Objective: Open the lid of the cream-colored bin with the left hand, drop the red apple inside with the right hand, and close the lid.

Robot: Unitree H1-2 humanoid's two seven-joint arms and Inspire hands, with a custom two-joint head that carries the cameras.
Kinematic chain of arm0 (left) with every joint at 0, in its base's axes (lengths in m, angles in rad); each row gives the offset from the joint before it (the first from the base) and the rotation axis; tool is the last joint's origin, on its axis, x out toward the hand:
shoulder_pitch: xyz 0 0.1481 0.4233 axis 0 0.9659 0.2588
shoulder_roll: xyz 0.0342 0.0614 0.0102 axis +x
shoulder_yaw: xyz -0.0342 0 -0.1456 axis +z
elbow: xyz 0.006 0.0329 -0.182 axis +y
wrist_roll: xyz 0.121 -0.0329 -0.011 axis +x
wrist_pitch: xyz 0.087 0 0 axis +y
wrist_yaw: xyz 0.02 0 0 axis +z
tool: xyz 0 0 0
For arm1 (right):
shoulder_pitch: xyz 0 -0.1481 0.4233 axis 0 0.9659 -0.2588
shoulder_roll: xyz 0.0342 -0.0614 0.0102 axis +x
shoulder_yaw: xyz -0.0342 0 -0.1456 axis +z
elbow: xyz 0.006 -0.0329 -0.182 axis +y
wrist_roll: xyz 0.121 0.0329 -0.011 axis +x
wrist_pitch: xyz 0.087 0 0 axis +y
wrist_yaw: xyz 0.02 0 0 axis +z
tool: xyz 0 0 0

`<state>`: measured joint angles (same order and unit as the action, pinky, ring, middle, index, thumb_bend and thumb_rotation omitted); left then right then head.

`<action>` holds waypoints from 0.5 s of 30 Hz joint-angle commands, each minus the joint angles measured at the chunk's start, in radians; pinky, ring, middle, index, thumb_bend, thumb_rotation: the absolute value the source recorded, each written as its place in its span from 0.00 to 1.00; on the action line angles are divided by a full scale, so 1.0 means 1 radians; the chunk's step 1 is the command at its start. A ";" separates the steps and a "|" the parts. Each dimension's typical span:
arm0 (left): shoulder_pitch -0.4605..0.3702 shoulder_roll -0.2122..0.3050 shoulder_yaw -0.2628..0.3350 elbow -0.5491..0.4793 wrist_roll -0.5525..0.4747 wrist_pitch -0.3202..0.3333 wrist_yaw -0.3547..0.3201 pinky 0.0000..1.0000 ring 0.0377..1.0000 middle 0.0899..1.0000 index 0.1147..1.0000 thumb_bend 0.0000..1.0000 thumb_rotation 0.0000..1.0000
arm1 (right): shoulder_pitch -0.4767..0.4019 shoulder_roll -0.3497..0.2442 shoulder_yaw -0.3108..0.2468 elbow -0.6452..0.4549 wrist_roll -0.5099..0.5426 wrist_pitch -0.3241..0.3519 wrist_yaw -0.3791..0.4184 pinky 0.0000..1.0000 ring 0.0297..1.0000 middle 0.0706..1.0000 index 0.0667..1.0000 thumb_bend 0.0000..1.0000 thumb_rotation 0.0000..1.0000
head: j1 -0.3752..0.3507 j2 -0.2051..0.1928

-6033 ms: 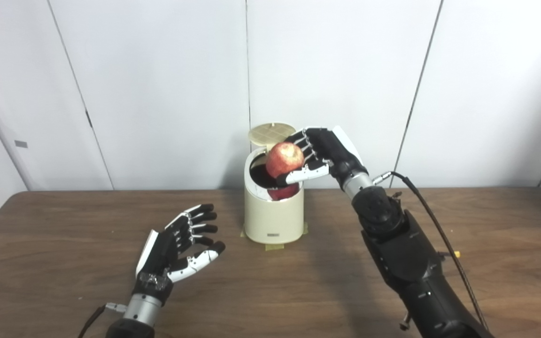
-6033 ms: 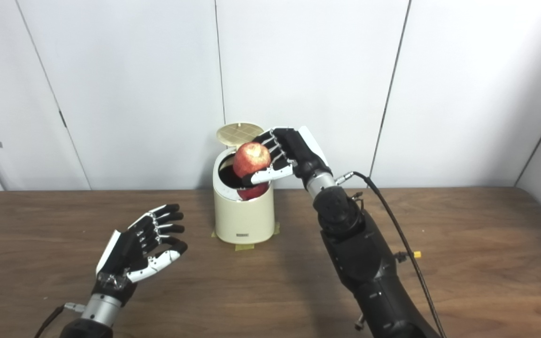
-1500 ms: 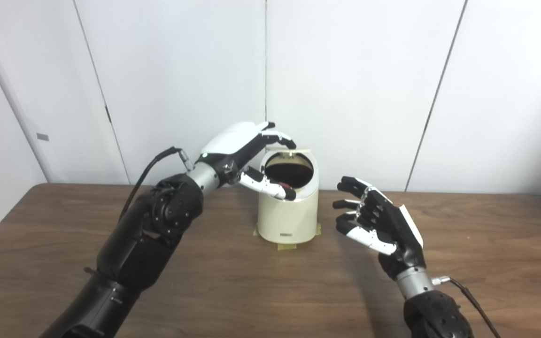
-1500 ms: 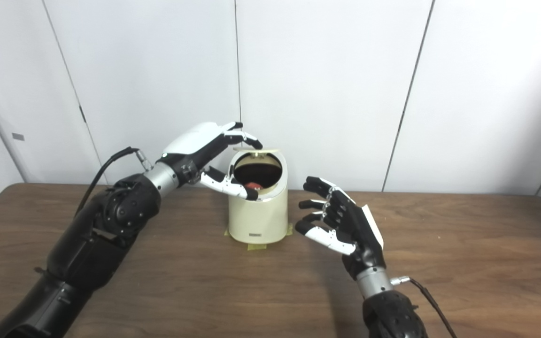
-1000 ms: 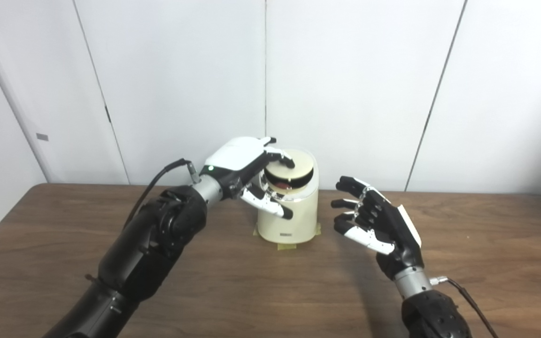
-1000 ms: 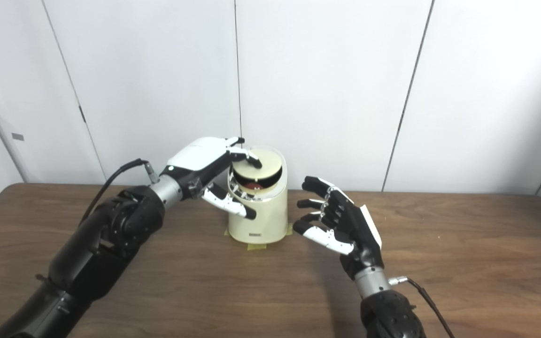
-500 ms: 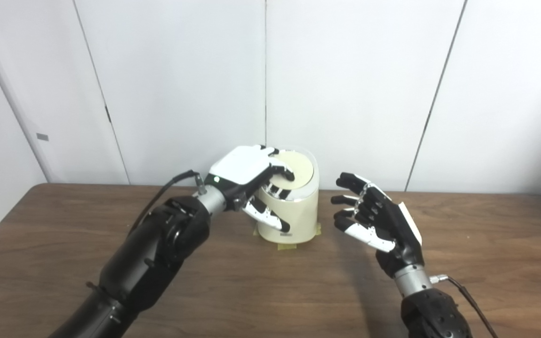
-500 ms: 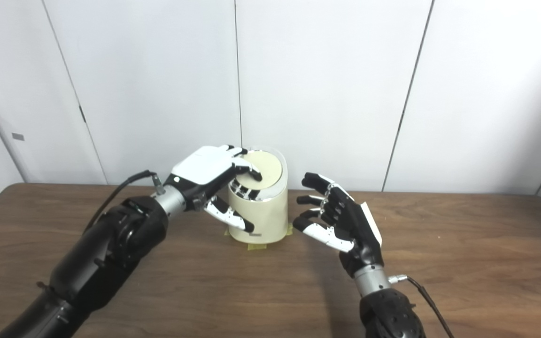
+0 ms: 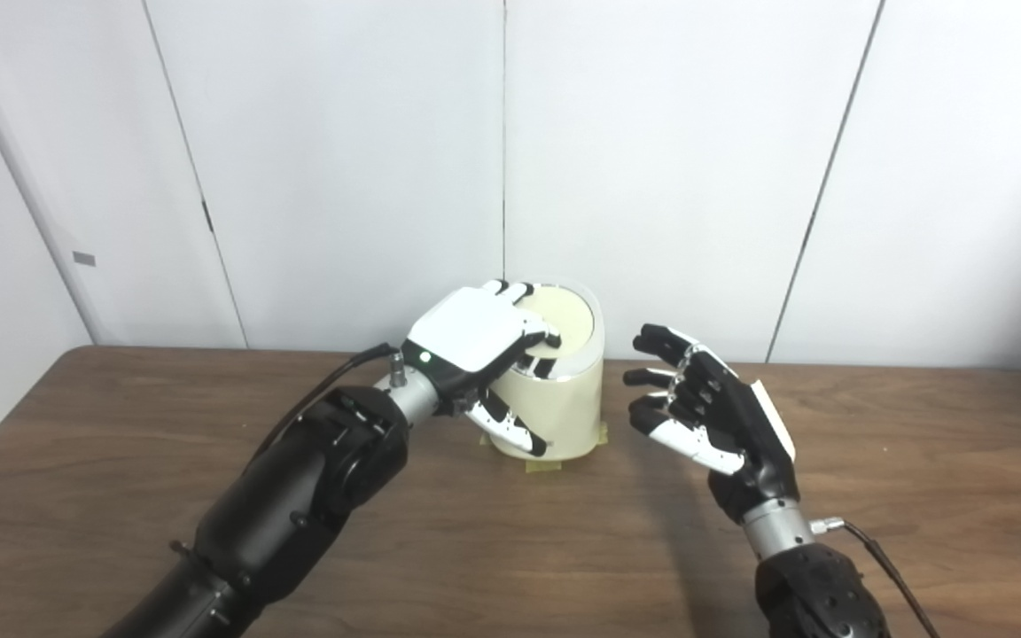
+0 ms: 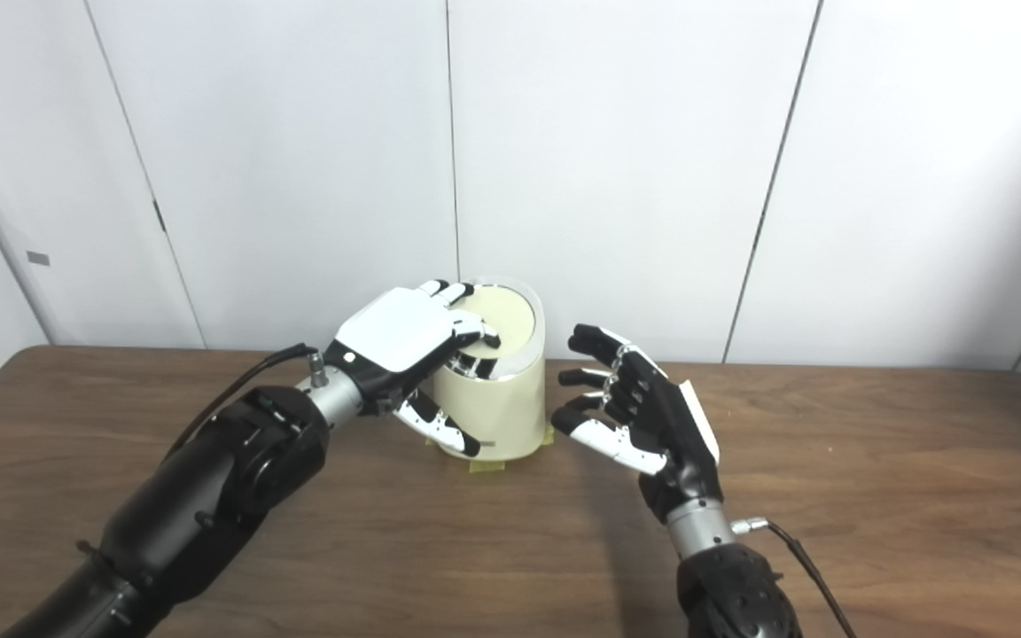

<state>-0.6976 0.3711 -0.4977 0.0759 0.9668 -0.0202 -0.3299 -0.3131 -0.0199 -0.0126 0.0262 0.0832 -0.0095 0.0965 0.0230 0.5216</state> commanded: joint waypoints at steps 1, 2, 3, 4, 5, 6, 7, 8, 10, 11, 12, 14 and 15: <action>0.006 0.009 -0.007 -0.010 -0.009 -0.014 -0.040 1.00 1.00 0.80 0.76 0.95 0.40 | -0.040 0.004 -0.003 -0.040 0.008 -0.014 -0.008 0.53 0.66 0.77 0.74 0.88 0.33 | 0.001 0.001; 0.007 0.010 0.000 -0.018 -0.014 -0.015 -0.033 1.00 1.00 0.80 0.76 0.94 0.40 | -0.041 0.004 -0.004 -0.039 0.008 -0.014 -0.008 0.53 0.66 0.77 0.74 0.89 0.33 | 0.001 0.001; 0.010 0.010 0.016 -0.028 -0.024 -0.020 -0.011 1.00 1.00 0.80 0.77 0.94 0.40 | -0.040 0.004 -0.004 -0.040 0.008 -0.012 -0.008 0.53 0.66 0.77 0.74 0.89 0.33 | 0.001 0.001; 0.014 0.008 0.033 -0.036 -0.036 -0.028 0.018 1.00 0.99 0.81 0.78 0.93 0.40 | -0.040 0.004 -0.005 -0.040 0.009 -0.012 -0.008 0.53 0.65 0.77 0.74 0.89 0.33 | 0.001 0.001; 0.020 0.001 0.055 -0.047 -0.046 -0.029 0.050 1.00 0.99 0.81 0.78 0.92 0.41 | -0.040 0.003 -0.005 -0.039 0.010 -0.014 -0.007 0.53 0.65 0.77 0.74 0.89 0.33 | -0.001 0.001; 0.027 -0.008 0.081 -0.056 -0.068 -0.031 0.080 1.00 0.99 0.82 0.79 0.90 0.42 | -0.040 0.003 -0.006 -0.039 0.012 -0.014 -0.005 0.53 0.65 0.77 0.74 0.88 0.33 | -0.001 0.001; 0.034 -0.021 0.112 -0.063 -0.099 -0.036 0.113 1.00 0.99 0.84 0.79 0.88 0.40 | -0.041 0.002 -0.005 -0.037 0.010 -0.016 -0.007 0.53 0.65 0.77 0.74 0.88 0.33 | -0.001 0.001; 0.041 -0.034 0.147 -0.068 -0.136 -0.049 0.150 1.00 1.00 0.85 0.81 0.86 0.39 | -0.041 0.001 -0.006 -0.035 0.009 -0.017 -0.007 0.53 0.65 0.77 0.74 0.89 0.33 | -0.001 0.001; 0.049 -0.052 0.196 -0.069 -0.183 -0.080 0.201 1.00 1.00 0.88 0.84 0.83 0.37 | -0.042 0.000 -0.007 -0.033 0.010 -0.018 -0.007 0.53 0.65 0.77 0.74 0.89 0.33 | -0.001 0.000; 0.055 -0.061 0.229 -0.070 -0.218 -0.103 0.235 1.00 1.00 0.88 0.84 0.83 0.37 | -0.041 0.000 -0.007 -0.034 0.010 -0.016 -0.007 0.53 0.66 0.77 0.74 0.89 0.33 | -0.001 0.000; 0.063 -0.073 0.265 -0.074 -0.264 -0.121 0.261 1.00 1.00 0.91 0.87 0.80 0.39 | -0.041 0.000 -0.008 -0.035 0.012 -0.016 -0.006 0.53 0.66 0.77 0.74 0.89 0.33 | -0.001 0.000; 0.078 -0.095 0.325 -0.080 -0.356 -0.148 0.288 0.96 0.99 0.94 0.90 0.77 0.39 | -0.040 0.000 -0.009 -0.035 0.016 -0.016 -0.006 0.53 0.66 0.77 0.74 0.89 0.32 | 0.000 0.001; 0.090 -0.108 0.357 -0.089 -0.424 -0.148 0.281 0.93 0.98 0.94 0.91 0.77 0.37 | -0.040 -0.001 -0.009 -0.034 0.017 -0.017 -0.006 0.53 0.65 0.77 0.74 0.89 0.32 | -0.001 0.001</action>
<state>-0.5749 0.2701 -0.1783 0.0242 0.6206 -0.1461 -0.0874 -0.3141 -0.0189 -0.0152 0.0254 0.0908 -0.0049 0.0947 0.0215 0.5216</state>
